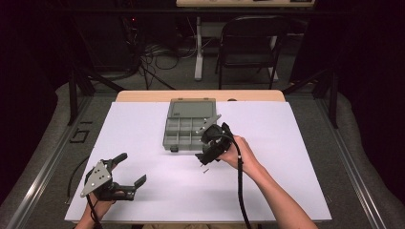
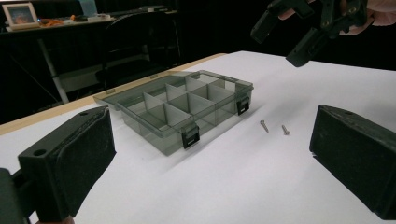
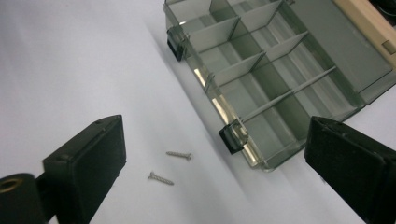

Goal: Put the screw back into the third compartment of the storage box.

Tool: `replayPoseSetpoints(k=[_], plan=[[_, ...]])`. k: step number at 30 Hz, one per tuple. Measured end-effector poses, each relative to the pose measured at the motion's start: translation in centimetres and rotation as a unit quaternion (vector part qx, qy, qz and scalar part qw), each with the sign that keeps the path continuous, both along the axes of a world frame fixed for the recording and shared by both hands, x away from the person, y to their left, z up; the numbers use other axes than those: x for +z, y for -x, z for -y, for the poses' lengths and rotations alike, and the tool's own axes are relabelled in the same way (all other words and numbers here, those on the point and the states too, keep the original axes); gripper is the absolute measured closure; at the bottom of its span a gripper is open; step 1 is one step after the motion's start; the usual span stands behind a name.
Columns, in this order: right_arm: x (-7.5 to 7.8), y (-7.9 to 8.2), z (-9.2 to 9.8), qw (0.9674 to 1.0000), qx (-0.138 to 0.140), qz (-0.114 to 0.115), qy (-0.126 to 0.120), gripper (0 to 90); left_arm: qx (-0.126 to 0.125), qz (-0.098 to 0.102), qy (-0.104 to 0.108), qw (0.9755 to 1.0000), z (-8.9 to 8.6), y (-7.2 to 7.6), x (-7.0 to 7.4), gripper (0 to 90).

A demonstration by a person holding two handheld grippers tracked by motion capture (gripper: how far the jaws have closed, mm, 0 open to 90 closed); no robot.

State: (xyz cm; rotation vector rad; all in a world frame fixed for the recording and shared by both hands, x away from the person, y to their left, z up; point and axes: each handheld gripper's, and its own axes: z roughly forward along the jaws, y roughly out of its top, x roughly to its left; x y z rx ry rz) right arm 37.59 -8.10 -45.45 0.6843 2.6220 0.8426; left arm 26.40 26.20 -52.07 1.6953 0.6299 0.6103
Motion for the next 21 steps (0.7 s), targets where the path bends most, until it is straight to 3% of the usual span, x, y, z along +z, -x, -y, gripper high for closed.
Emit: replayPoseSetpoints(k=[7,21], plan=[[-1.2,0.7,1.0,0.9999,-0.003,-0.012,-0.004,0.0,-0.002,0.000,0.000,1.0000,0.1,0.0,0.0,0.0],[-3.1,2.3,2.0,0.9994,0.019,-0.028,-0.006,0.0,-0.002,0.001,-0.001,1.0000,0.2,0.1,0.0,0.0]])
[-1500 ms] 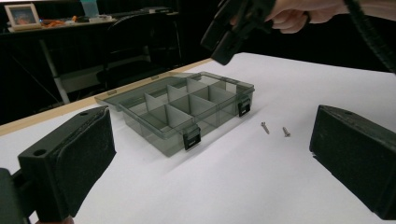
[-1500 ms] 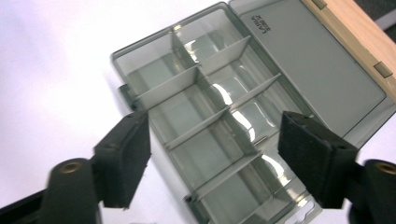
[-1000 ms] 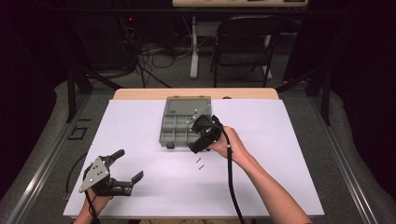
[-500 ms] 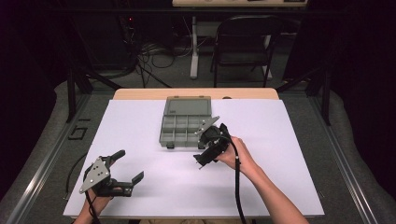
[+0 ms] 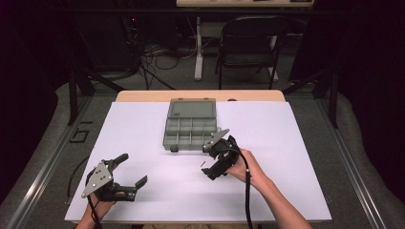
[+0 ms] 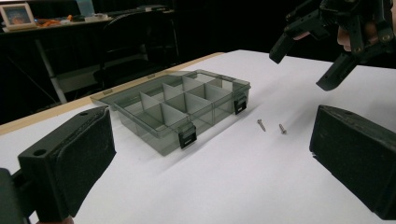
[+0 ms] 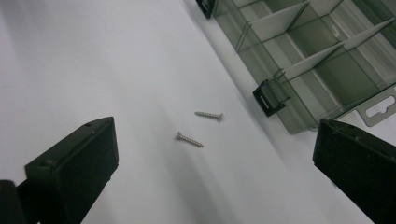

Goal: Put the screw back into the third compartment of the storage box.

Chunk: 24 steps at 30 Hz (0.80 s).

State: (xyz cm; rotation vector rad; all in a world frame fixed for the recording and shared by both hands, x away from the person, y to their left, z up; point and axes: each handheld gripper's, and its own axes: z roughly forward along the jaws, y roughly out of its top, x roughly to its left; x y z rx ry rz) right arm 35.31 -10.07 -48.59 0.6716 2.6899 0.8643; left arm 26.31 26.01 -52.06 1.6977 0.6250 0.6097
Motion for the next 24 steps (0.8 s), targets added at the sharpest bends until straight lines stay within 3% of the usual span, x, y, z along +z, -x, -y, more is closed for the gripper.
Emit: replayPoseSetpoints(k=[11,20,24], plan=[[-2.9,-0.3,-1.1,0.9983,0.010,-0.036,0.045,1.2,0.001,-0.001,0.000,1.0000,-0.1,0.0,0.0,0.0],[-4.3,-0.7,-2.0,0.9968,0.017,-0.039,0.067,17.5,0.002,-0.003,-0.003,1.0000,-0.1,-0.1,0.0,0.0],[-4.7,-0.8,-2.4,0.9966,0.023,-0.041,0.067,29.8,0.004,-0.006,-0.001,1.0000,-0.1,-0.1,0.0,0.0]])
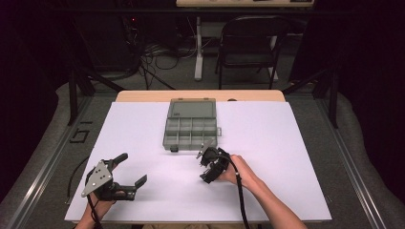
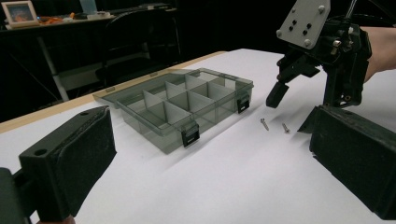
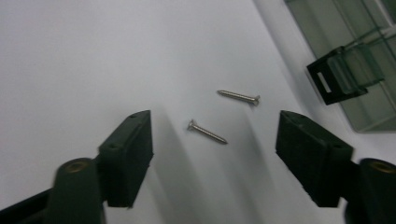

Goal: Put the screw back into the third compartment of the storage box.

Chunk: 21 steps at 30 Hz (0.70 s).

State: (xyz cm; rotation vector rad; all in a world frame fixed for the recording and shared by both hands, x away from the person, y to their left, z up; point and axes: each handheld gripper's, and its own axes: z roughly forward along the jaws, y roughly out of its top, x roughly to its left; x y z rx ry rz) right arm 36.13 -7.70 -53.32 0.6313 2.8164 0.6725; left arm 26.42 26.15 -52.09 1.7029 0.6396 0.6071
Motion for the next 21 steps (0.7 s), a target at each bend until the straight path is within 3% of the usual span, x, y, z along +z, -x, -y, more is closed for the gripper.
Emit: replayPoseSetpoints(k=[4,12,19,21], plan=[[-0.34,-0.19,-0.15,0.9996,0.014,-0.020,-0.013,39.8,0.002,0.001,-0.002,1.0000,0.00,0.02,0.02,0.0],[-0.69,-0.36,0.05,0.9988,0.017,-0.034,-0.031,62.9,0.006,-0.003,-0.003,1.0000,-0.01,-0.08,-0.02,0.0],[-0.69,-0.56,0.40,0.9984,0.009,-0.042,-0.038,80.9,0.009,-0.004,-0.003,0.9999,-0.05,-0.12,-0.02,0.0],[-0.68,-0.63,0.49,0.9982,0.005,-0.045,-0.040,82.4,0.009,-0.004,-0.003,0.9999,-0.04,-0.13,-0.02,0.0]])
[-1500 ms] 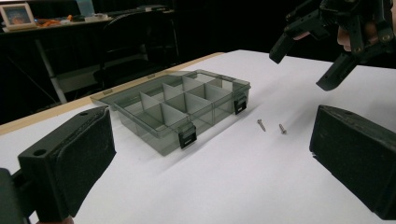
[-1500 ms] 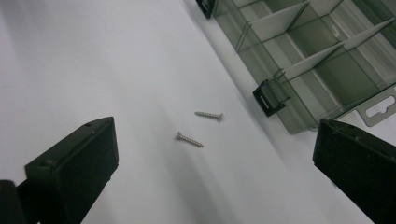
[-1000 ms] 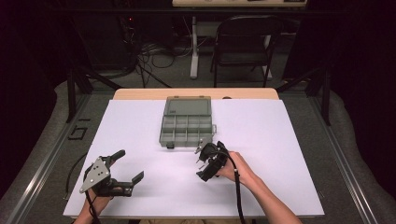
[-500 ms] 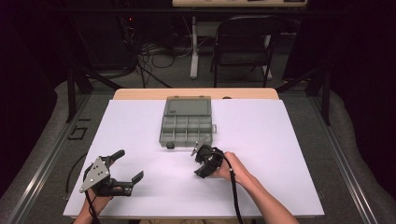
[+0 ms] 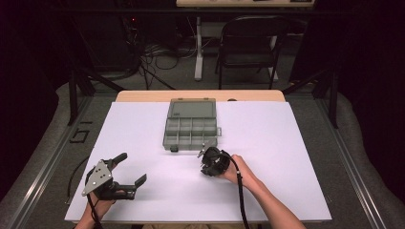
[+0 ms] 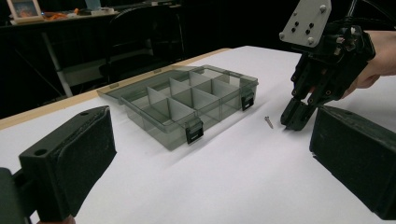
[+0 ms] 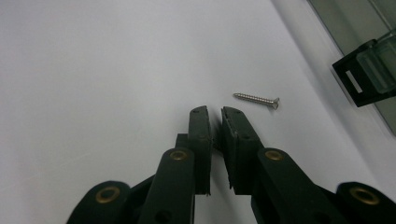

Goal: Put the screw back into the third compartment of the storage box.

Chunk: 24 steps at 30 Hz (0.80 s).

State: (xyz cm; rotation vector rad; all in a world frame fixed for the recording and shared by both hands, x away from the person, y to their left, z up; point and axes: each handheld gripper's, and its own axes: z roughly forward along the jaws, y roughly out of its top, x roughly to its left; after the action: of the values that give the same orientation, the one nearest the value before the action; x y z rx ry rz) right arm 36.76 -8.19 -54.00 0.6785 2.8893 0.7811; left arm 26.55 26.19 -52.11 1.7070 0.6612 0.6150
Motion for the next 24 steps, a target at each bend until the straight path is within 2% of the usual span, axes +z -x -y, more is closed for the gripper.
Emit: replayPoseSetpoints(k=[5,10,17,19,21,24], plan=[[0.01,-0.09,0.08,0.9999,-0.008,-0.010,-0.003,83.1,0.000,-0.001,0.000,1.0000,-0.03,0.02,0.02,0.0],[-0.02,-0.15,0.19,0.9999,-0.011,-0.008,-0.007,85.5,0.001,-0.001,0.000,1.0000,-0.01,0.02,0.00,0.0],[0.09,-0.19,0.26,0.9998,-0.018,-0.004,-0.003,86.4,0.000,0.000,-0.001,1.0000,-0.05,0.01,0.02,0.0],[0.10,-0.25,0.35,0.9998,-0.018,0.002,-0.011,86.4,-0.001,-0.001,-0.002,1.0000,-0.09,0.01,0.04,0.0],[0.37,-0.30,0.49,0.9998,-0.018,0.000,-0.006,86.4,0.000,0.000,-0.002,1.0000,-0.08,0.00,0.04,0.0],[0.60,-0.32,0.60,0.9997,-0.021,0.007,-0.011,86.5,-0.002,-0.002,-0.002,1.0000,-0.08,0.02,0.05,0.0]])
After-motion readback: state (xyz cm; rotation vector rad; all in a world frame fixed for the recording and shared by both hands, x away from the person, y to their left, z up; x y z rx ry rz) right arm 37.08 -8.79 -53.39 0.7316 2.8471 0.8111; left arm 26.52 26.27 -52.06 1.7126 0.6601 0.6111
